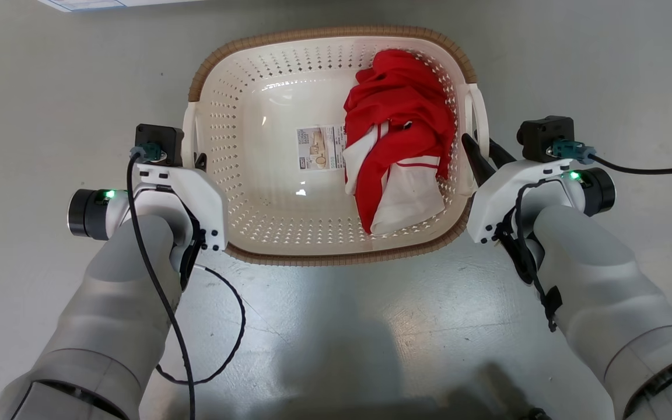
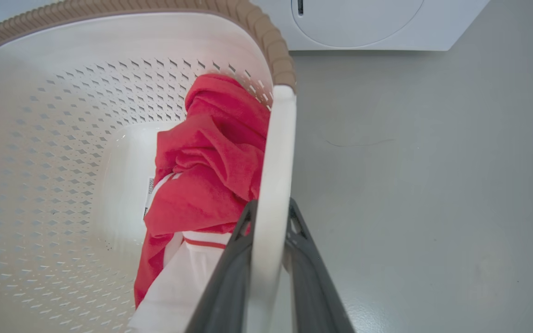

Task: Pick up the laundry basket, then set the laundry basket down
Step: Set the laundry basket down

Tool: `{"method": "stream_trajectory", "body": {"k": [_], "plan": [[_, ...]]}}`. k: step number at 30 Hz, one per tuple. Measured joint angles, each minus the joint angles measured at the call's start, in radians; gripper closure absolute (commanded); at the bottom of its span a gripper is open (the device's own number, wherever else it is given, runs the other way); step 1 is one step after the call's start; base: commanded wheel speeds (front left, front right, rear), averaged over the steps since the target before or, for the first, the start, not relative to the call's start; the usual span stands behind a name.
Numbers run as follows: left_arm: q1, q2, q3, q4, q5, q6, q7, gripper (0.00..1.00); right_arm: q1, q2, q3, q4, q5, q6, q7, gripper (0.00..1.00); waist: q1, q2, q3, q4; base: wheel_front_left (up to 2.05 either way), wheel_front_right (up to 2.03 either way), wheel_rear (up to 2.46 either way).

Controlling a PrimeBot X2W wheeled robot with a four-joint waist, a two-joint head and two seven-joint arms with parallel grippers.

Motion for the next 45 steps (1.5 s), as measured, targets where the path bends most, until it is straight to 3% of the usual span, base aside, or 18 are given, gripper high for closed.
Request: {"method": "stream_trajectory", "body": {"k": [3,4,5,6,7,8,29,45], "plan": [[-0.002,0.0,-0.003,0.0,0.0,0.002,0.0,1.0,0.0,0.002,-0.021,-0.001,-0.02,0.0,0.0,1.0,0.0,0.0,0.007,-0.001,0.0,0.0,0.0],[-0.002,0.0,-0.005,0.0,0.0,0.009,0.0,0.81,0.0,0.002,-0.029,0.0,-0.026,0.0,0.0,1.0,0.0,0.0,0.009,-0.002,0.0,0.0,0.0],[-0.003,0.0,-0.008,0.0,0.0,0.014,0.001,0.5,0.0,0.004,-0.04,0.0,-0.034,0.002,0.0,0.75,0.0,0.0,0.011,-0.002,0.0,0.0,0.0],[-0.004,0.001,-0.01,0.001,0.0,0.022,0.005,0.0,0.0,0.004,-0.05,0.0,-0.044,0.001,-0.001,0.52,0.0,0.0,0.013,-0.003,0.0,0.0,0.0],[-0.004,0.002,-0.011,0.001,0.0,0.025,0.011,0.0,-0.001,0.004,-0.058,0.0,-0.054,0.001,-0.007,0.04,0.0,0.0,0.015,-0.003,0.0,0.0,0.0],[-0.004,0.005,-0.014,0.002,0.0,0.026,0.018,0.0,-0.001,0.002,-0.066,0.002,-0.06,0.001,-0.007,0.0,-0.0001,0.0,0.016,-0.004,0.0,0.0,0.0],[-0.004,0.019,-0.023,0.004,-0.019,0.055,0.026,0.0,0.042,0.004,-0.218,-0.056,-0.182,0.001,-0.007,0.0,0.0,0.0,-0.005,-0.026,0.0,0.0,0.0],[0.069,-0.012,0.007,0.005,-0.087,0.059,-0.057,0.0,0.165,0.004,-0.453,-0.149,-0.397,0.001,-0.007,0.0,0.0,0.0,-0.17,-0.014,0.0,0.0,0.0]]}}
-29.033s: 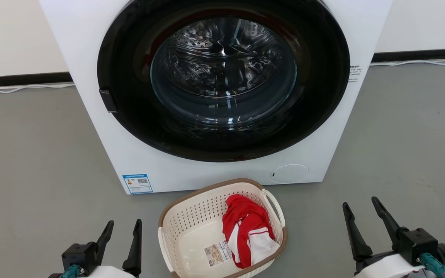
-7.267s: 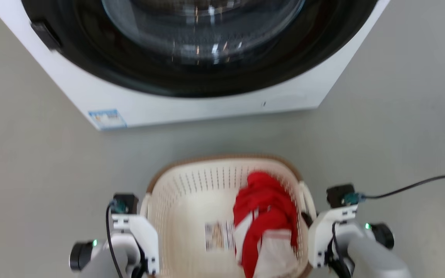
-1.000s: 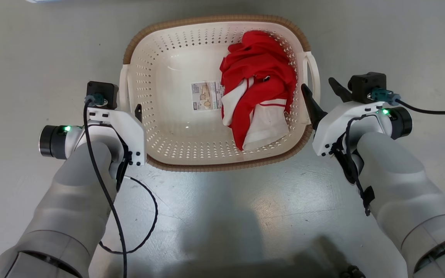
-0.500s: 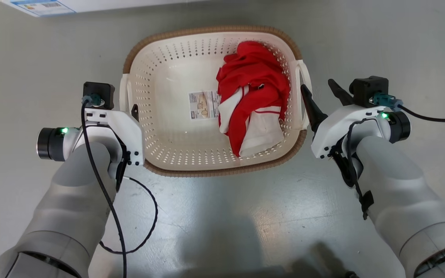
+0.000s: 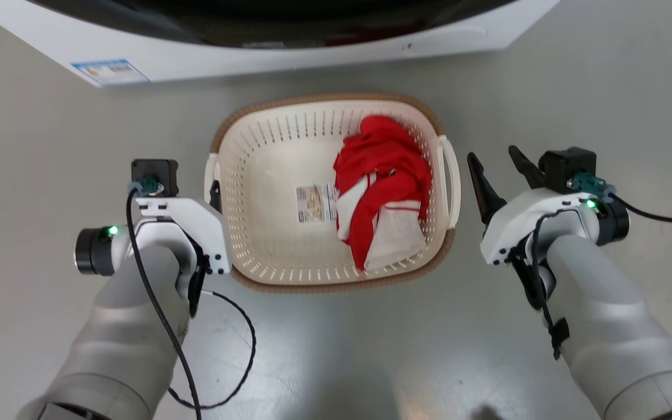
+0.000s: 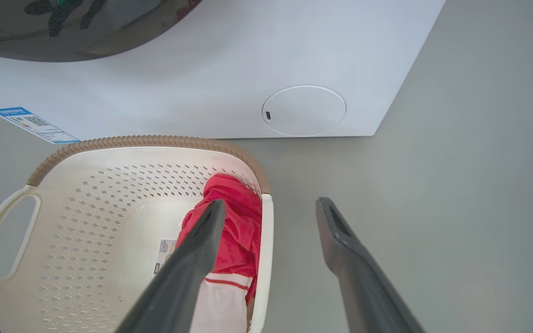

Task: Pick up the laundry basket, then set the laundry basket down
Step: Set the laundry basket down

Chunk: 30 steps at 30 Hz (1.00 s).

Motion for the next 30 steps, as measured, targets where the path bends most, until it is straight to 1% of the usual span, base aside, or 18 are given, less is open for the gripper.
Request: {"method": "stream_trajectory", "body": {"k": [4,6,14,20,22,30], "plan": [[0.037,-0.01,0.008,-0.001,-0.008,-0.017,-0.02,0.0,0.048,0.001,-0.06,-0.03,-0.058,0.0,0.0,0.0,0.0,0.0,-0.062,0.006,0.0,0.0,0.0],[0.064,-0.012,0.013,-0.001,-0.01,-0.018,-0.025,0.0,0.077,0.001,-0.089,-0.045,-0.086,0.0,0.0,0.0,0.0,0.0,-0.098,0.008,0.0,0.0,0.0],[0.166,-0.012,0.041,-0.015,-0.033,-0.035,-0.032,0.0,0.186,0.004,-0.154,-0.099,-0.159,0.0,-0.001,0.0,0.0,0.0,-0.244,0.015,0.0,0.0,0.0],[0.255,0.0,0.075,-0.128,-0.033,-0.032,-0.034,0.0,0.265,0.004,-0.186,-0.157,-0.197,0.0,-0.001,0.0,-0.0001,0.0,-0.344,0.02,0.0,0.0,0.0],[0.292,0.009,0.088,-0.168,-0.021,-0.026,-0.035,0.0,0.291,0.004,-0.188,-0.174,-0.211,0.0,-0.001,0.0,-0.0001,0.0,-0.374,0.023,0.0,0.0,0.0],[0.429,0.023,0.161,-0.332,0.011,-0.024,-0.035,0.0,0.393,-0.003,-0.188,-0.261,-0.222,0.0,-0.001,0.0,0.0,0.0,-0.477,0.035,0.0,0.0,0.0]]}}
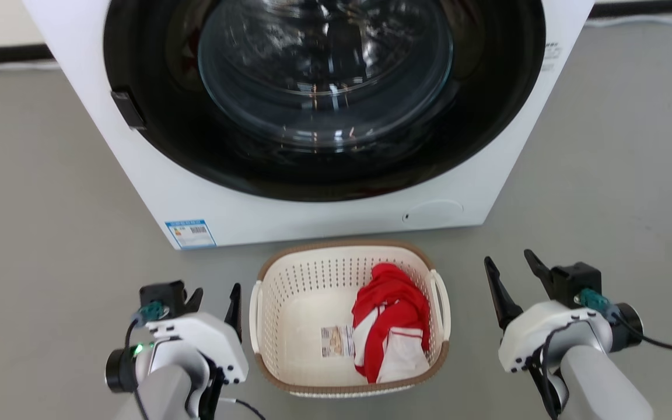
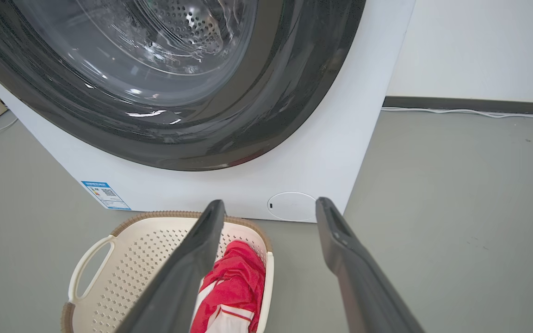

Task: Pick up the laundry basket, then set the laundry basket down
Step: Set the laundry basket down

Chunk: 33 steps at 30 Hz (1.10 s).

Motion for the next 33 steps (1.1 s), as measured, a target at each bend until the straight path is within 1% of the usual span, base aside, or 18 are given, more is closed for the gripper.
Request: {"method": "stream_trajectory", "body": {"k": [6,13,19,27,33], "plan": [[0.113,0.032,0.065,-0.138,0.045,0.007,0.0,0.0,0.074,-0.014,0.008,-0.093,0.0,0.0,0.0,0.0,0.0,0.0,-0.061,0.003,0.0,0.0,0.0],[0.242,0.04,0.157,-0.316,0.074,0.007,0.0,0.0,0.187,-0.02,0.012,-0.233,0.004,0.0,0.0,0.0,0.0,0.0,-0.114,0.013,0.0,0.0,0.0],[0.339,0.046,0.219,-0.427,0.114,0.008,0.0,0.0,0.285,-0.019,0.007,-0.374,0.012,0.0,-0.001,0.0,0.0,0.0,-0.142,0.019,0.0,0.0,0.0],[0.477,0.041,0.319,-0.555,0.142,0.009,0.0,0.0,0.43,-0.008,-0.051,-0.584,0.012,0.0,-0.001,0.0,0.0,0.0,-0.162,0.015,0.0,0.0,0.0],[0.55,0.033,0.393,-0.627,0.168,0.009,0.0,0.0,0.523,0.003,-0.097,-0.681,0.009,0.0,-0.001,0.0,0.0,0.0,-0.172,0.007,0.0,0.0,0.0]]}}
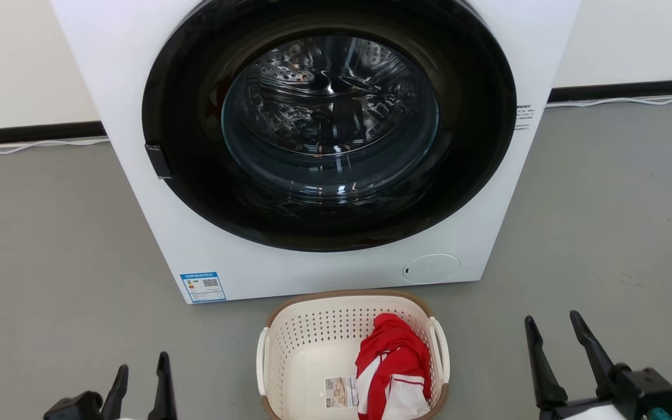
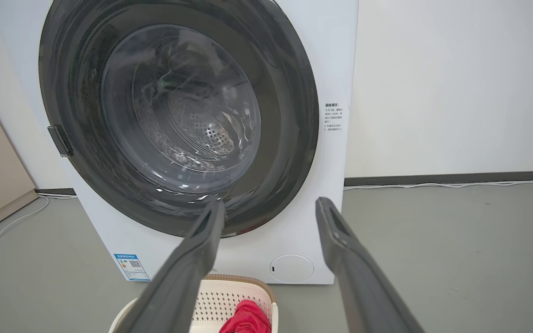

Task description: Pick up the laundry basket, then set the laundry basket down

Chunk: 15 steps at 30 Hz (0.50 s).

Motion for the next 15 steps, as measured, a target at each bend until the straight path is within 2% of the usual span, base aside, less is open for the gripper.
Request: {"method": "stream_trajectory", "body": {"k": [7,8,15], "plan": [[0.024,-0.02,0.049,-0.028,0.007,-0.003,0.0,0.0,0.024,0.008,-0.017,-0.029,-0.009,0.0,0.0,0.0,0.0,0.0,0.001,-0.013,0.0,0.0,0.0],[0.024,-0.022,0.054,-0.028,0.011,-0.001,0.0,1.0,0.024,0.009,-0.018,-0.03,-0.008,0.0,0.0,1.0,0.0,0.0,0.001,-0.014,0.0,0.0,0.0],[0.039,-0.043,0.053,0.022,-0.017,-0.002,0.015,1.0,0.042,0.016,-0.017,0.021,0.026,-0.001,0.005,1.0,0.0,0.0,0.001,-0.013,0.0,0.0,0.0]]}}
